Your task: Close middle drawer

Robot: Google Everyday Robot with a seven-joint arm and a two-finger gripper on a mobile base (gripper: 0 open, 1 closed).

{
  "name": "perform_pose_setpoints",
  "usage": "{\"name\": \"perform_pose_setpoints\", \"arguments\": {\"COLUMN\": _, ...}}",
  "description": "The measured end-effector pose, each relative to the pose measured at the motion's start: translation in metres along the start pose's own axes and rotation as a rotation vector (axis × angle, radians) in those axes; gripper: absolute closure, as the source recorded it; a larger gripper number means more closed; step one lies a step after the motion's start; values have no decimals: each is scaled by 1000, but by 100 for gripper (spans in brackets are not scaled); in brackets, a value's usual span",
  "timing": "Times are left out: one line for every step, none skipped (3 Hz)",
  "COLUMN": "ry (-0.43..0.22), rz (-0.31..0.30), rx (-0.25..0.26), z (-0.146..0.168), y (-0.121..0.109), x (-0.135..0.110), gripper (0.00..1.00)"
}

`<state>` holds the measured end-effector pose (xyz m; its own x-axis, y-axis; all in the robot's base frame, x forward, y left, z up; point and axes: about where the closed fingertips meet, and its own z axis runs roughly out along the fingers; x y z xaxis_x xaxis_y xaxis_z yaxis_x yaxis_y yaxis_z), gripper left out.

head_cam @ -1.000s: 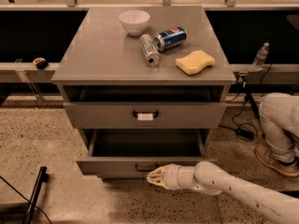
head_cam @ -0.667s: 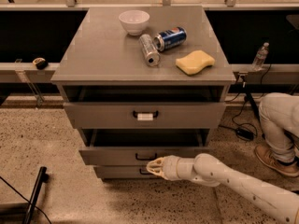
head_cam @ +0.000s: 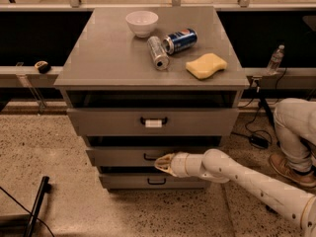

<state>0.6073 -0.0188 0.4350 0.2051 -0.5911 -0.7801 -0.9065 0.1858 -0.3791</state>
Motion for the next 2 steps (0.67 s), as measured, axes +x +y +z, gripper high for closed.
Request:
{"name": "perform_pose_setpoints", "arguments": {"ry": -2, "rz": 8, "rx": 3, "z": 4, "y": -8, "x": 1, "gripper": 100}}
{"name": "perform_pose_setpoints", "arguments": {"ry": -22, "rz": -2, "rx": -9, "z": 2, "y": 4, "x": -1, "gripper": 100}}
